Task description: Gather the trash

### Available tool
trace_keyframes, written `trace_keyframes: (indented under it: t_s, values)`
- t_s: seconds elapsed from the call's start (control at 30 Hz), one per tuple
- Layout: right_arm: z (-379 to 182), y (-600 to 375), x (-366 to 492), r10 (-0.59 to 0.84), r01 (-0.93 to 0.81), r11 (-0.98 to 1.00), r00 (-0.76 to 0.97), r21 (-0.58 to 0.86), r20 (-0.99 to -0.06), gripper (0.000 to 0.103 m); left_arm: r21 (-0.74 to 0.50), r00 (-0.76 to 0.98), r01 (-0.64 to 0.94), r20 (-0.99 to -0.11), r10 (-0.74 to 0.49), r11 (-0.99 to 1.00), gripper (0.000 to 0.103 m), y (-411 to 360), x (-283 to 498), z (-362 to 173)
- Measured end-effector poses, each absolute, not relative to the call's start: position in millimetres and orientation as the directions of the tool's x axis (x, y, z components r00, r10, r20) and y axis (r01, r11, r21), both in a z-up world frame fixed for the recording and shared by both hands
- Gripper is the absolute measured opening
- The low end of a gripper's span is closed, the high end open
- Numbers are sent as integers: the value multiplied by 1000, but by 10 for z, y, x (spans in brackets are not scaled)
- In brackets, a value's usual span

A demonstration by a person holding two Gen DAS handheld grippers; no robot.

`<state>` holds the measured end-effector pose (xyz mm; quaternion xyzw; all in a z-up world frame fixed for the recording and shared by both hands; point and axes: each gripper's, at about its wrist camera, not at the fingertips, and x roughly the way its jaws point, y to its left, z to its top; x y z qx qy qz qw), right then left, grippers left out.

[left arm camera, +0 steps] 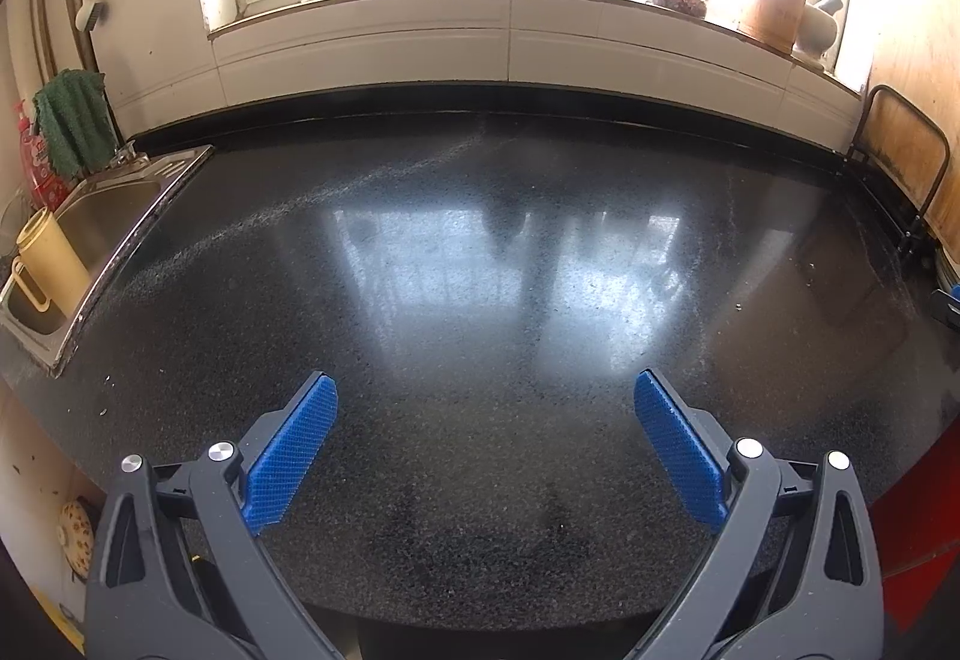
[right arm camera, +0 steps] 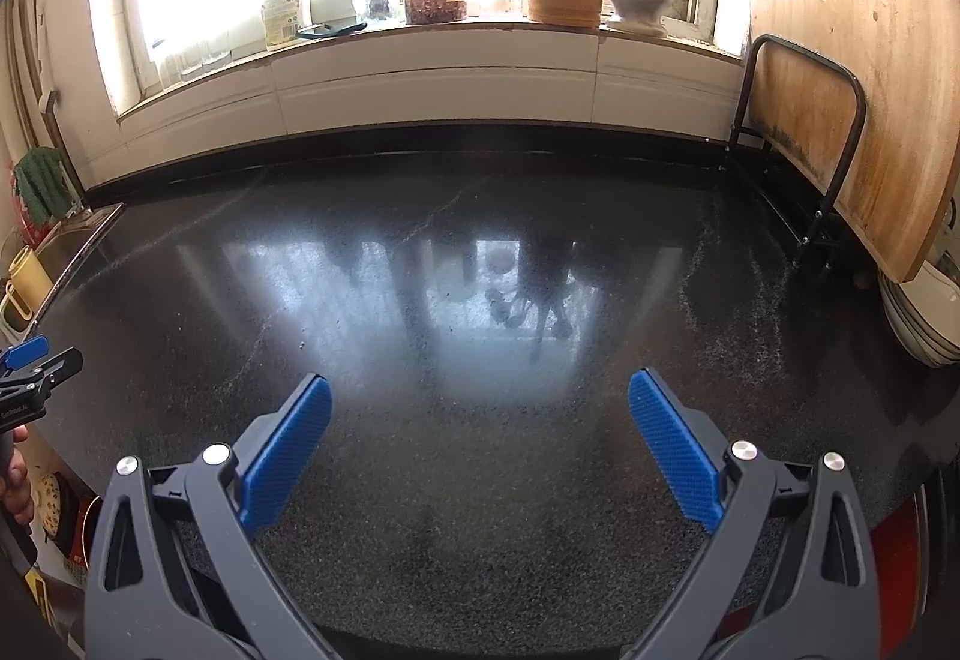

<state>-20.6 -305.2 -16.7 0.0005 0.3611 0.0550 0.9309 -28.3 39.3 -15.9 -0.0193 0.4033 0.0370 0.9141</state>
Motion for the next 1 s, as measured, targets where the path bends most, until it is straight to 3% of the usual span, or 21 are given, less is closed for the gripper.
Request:
trace_keyframes:
  t_s: [1.0]
  values:
    - [-220, -3061, -236, 112, -108, 993, 723, 49, -681, 96, -42, 676, -64, -737, 13, 997, 96, 361, -260, -101]
